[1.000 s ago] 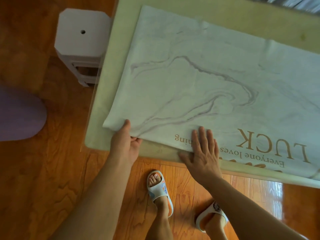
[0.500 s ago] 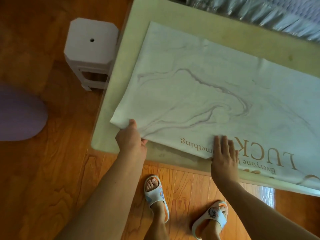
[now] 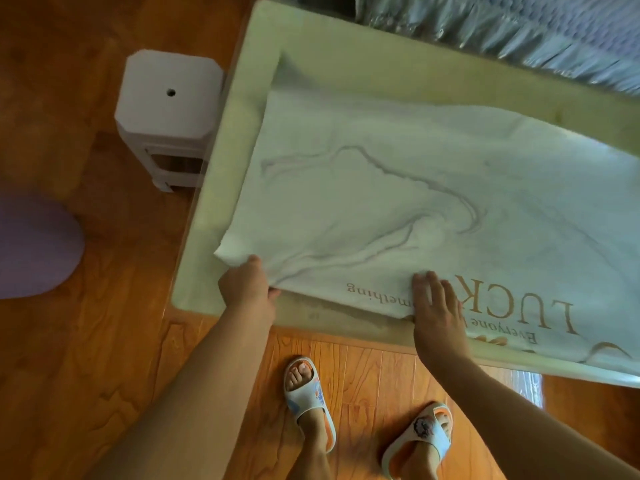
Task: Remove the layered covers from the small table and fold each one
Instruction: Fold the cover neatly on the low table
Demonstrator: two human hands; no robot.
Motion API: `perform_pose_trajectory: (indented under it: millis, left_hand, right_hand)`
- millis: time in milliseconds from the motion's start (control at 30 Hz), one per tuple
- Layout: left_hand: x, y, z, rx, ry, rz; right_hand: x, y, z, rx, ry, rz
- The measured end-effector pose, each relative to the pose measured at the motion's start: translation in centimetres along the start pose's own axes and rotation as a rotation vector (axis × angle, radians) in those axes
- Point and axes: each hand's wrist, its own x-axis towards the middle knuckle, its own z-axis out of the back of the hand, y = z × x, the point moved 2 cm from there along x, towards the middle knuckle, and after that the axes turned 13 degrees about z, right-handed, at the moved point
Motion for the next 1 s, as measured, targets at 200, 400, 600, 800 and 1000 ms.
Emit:
perform_pose_trajectory:
  millis: [200,400,600,800,1000]
  left_hand:
    - [-3.4,-1.0,-0.2,0.092,0.059,-0.216]
    - [-0.6,-5.4,6.3,0.105,-0.141,-0.366]
    - [5.7,-6.4,14.7,0.100,-0.027,-0.056]
    - [4.7,-2.0,13.2,0.020,0.021,-0.027]
    - [2.1,-2.9,10.4,-0.172,-0.009,-0.179]
  right_hand:
    - [-1.2,-0.1,1.1,0.011,-0.075,0.025]
    - [-1.5,6.7,2.6,-0.010,-0.157,0.322]
    - [0.9,13.9,-1.8,-0.048,0.013,0.352]
    - [-1.5,5.5,-1.1,-0.193,-0.007,0.289]
    - [-1.6,5.9,-0.8,-0.146,0.177,0.251]
